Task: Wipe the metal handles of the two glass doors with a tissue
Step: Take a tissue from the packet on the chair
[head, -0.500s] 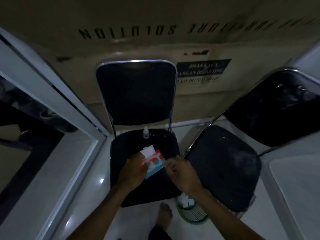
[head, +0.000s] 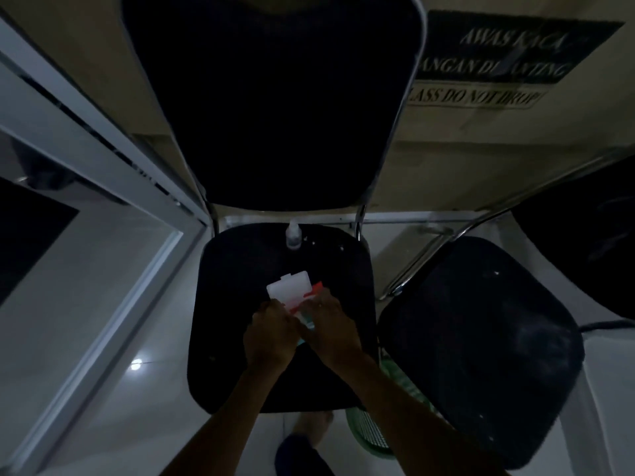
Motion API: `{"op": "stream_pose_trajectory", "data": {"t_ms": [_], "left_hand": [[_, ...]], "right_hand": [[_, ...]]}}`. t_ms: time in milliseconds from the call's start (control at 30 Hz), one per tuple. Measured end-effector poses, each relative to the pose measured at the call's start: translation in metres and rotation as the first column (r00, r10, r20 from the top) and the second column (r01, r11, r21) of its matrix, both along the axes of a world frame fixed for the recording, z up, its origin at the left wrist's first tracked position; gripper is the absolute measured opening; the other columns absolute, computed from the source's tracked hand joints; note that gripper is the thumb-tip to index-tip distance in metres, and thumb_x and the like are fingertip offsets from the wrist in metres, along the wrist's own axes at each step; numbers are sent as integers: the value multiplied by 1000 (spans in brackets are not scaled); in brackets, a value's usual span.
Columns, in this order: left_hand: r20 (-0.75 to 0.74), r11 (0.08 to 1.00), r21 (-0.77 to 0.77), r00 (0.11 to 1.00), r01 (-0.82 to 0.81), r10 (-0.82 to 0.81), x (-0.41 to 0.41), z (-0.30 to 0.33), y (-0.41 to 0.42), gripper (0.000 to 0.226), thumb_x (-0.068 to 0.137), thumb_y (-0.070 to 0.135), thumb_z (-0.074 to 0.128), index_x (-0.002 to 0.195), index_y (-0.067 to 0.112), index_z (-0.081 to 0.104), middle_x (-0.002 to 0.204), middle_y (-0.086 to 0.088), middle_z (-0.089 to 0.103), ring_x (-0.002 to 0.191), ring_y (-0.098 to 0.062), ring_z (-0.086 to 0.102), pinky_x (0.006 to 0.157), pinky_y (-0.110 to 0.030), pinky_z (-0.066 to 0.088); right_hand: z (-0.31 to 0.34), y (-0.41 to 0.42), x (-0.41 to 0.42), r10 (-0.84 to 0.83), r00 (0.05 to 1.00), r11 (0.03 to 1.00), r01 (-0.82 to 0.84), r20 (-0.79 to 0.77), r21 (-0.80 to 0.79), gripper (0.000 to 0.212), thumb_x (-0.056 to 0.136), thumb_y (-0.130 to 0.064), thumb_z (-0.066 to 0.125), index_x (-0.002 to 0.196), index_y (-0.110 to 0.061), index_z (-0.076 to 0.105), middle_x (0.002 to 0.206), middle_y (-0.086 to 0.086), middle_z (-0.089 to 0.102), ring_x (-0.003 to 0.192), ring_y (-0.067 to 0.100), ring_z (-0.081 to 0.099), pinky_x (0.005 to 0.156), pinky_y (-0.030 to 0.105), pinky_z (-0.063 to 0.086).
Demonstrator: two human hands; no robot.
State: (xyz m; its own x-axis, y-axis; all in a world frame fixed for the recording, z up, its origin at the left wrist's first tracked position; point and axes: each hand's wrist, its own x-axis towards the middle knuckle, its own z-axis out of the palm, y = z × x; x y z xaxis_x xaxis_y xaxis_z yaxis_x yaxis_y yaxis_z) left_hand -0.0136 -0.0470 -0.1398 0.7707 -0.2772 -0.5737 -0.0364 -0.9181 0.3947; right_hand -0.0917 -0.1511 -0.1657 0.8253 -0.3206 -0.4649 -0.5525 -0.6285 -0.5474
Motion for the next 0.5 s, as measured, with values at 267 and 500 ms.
{"op": "stream_pose_trajectory", "data": {"t_ms": [267, 500], "left_hand": [[36, 992, -119, 999, 37, -33, 6, -8, 24, 24, 105, 30, 59, 115, 8, 64, 115, -9, 73, 107, -28, 73, 79, -33, 62], [-61, 975, -212, 996, -71, 59, 6, -10, 28, 24, 104, 30, 61, 110, 7, 65, 115, -10, 73, 105, -28, 75, 78, -38, 65]], "right_hand": [[4, -1, 5, 83, 993, 996, -86, -89, -28, 51, 93, -44, 71, 138, -28, 54, 151, 7, 37, 136, 33, 34, 98, 45, 53], [3, 6, 6, -98, 995, 995, 98, 7, -17, 4, 96, -29, 67, 99, -26, 66, 129, -1, 45, 119, 22, 45, 93, 34, 53]]}}
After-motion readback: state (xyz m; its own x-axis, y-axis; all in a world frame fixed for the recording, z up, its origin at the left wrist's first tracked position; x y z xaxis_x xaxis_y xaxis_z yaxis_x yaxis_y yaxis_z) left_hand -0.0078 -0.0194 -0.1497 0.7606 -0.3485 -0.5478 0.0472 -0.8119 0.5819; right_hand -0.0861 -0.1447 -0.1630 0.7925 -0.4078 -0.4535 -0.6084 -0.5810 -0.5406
